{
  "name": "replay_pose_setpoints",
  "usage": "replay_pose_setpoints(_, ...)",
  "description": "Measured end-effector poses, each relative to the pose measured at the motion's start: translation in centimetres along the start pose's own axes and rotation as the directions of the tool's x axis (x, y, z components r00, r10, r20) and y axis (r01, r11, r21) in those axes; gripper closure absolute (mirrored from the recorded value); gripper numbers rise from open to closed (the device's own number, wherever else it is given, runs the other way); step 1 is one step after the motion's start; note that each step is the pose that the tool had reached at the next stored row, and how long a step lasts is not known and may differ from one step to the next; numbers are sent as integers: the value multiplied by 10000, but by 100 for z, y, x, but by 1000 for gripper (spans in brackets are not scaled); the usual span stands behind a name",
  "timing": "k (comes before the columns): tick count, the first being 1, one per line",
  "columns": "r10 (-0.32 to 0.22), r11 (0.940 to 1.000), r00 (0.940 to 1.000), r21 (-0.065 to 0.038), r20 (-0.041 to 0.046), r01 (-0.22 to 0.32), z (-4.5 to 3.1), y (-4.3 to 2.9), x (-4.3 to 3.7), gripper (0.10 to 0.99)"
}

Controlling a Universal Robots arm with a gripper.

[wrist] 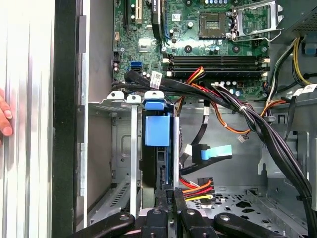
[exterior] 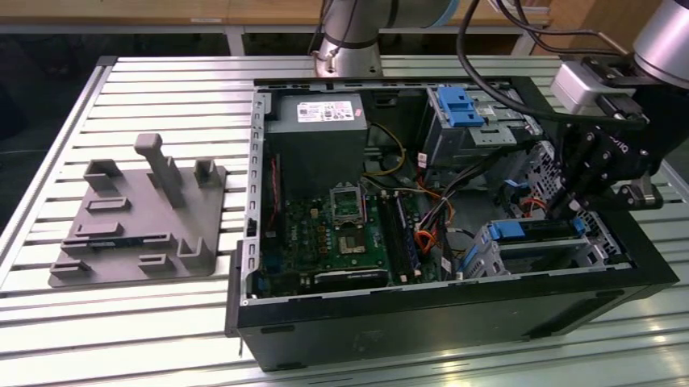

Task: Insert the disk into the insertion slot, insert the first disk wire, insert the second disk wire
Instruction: 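Insert the first disk wire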

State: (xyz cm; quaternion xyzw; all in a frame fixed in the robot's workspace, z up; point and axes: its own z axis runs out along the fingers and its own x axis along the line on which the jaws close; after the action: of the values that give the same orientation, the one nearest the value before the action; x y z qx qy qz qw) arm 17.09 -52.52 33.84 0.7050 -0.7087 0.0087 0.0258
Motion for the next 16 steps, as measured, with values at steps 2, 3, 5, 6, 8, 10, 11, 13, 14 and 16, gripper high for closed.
replay_pose_setpoints(2,1,10000,10000,0,-1,-1,1,-3,11,918)
replay_pose_setpoints(3,0,10000,10000,0,-1,0,1,-7,16,918)
replay_pose_setpoints(5,0,10000,10000,0,0,0,3,-11,21,918)
replay_pose_setpoints(6,1,10000,10000,0,0,-1,3,-11,22,918)
replay_pose_setpoints(8,0,10000,10000,0,-1,0,3,-11,24,918)
replay_pose_setpoints(10,0,10000,10000,0,0,0,3,-12,25,918)
replay_pose_setpoints(11,0,10000,10000,0,-2,0,4,-12,25,918)
replay_pose_setpoints(13,9,10000,10000,0,-3,-9,8,-12,25,918)
replay_pose_setpoints(14,12,10000,10000,-1,-2,-12,11,-12,24,918)
replay_pose_setpoints(16,21,10000,10000,-1,-3,-21,14,-12,24,918)
